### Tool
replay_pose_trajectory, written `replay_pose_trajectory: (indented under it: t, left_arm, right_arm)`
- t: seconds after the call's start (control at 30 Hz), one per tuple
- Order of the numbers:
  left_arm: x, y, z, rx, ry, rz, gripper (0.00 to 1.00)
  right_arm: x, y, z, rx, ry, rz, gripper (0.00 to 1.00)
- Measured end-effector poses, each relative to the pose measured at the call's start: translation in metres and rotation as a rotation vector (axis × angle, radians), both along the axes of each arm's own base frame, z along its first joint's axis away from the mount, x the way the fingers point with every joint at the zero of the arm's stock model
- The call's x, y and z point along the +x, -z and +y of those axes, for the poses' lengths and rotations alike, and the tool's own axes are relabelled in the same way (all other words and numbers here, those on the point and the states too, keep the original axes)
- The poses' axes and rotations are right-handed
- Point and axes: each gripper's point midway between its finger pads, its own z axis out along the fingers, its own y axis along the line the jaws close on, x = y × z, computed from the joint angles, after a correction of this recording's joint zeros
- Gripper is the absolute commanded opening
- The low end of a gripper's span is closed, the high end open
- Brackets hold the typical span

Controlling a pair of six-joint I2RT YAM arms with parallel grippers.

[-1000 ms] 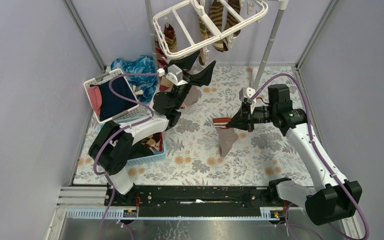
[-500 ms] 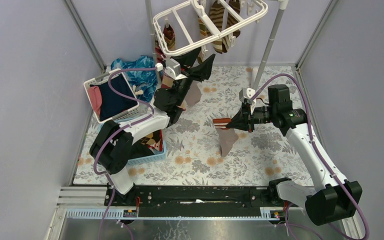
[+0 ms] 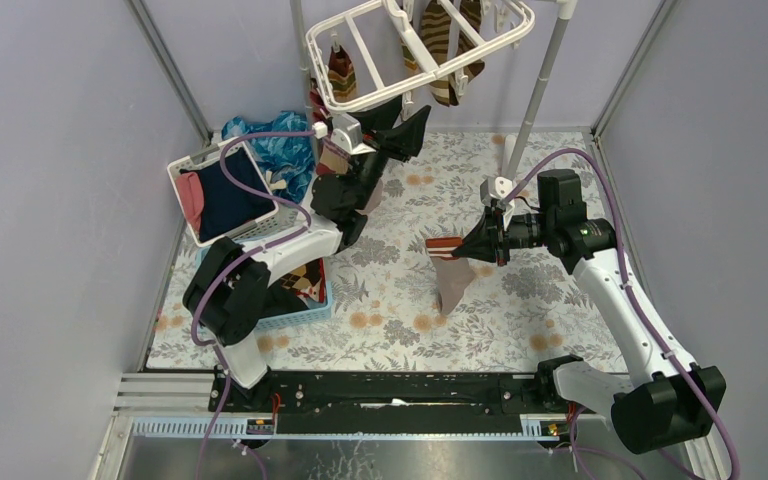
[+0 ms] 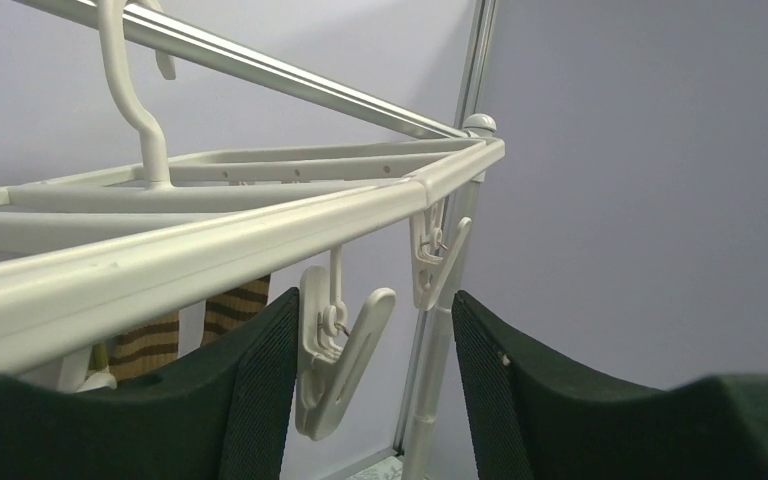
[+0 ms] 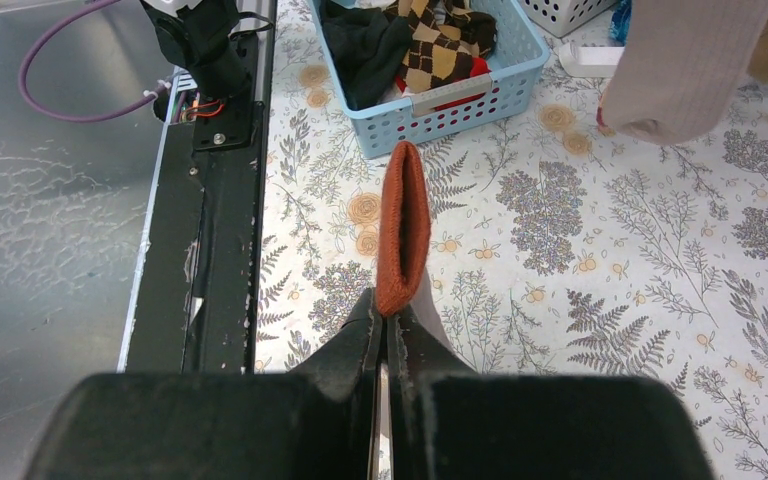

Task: Clip the socks to the hanger
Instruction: Open the clamp at the hanger.

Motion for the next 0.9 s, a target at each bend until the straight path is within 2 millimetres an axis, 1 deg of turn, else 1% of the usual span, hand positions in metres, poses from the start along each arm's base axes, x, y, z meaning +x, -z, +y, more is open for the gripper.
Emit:
replay_pose_trajectory:
  t: [0.3,0.37,0.47,0.9]
  left_arm:
    - [0.0002,-0.0058,0.0009,-0.042,0.02,0.012,0.6]
    - [0.0003,-0.0061,0.0012,-0.047,0.021,0.014,0.57]
    - [0.0004,-0.0061,0.0015,-0.054,0.025,0.019,0.55]
    - [0.0007,-0.0073,0.0032,-0.069,0.025,0.023,0.54]
  right_arm:
    - [-0.0006,-0.0009,-0.0001,0.001,-0.001,-0.005,0.0]
    - [-0.0006,-0.0009,-0.0001,0.001,-0.001,-0.005,0.0]
    - [-0.0007,-0.001,-0.0001,0.001,-0.001,-0.005,0.0]
    - [-0.0007,-0.001,-0.0001,0.001,-0.001,-0.006,0.0]
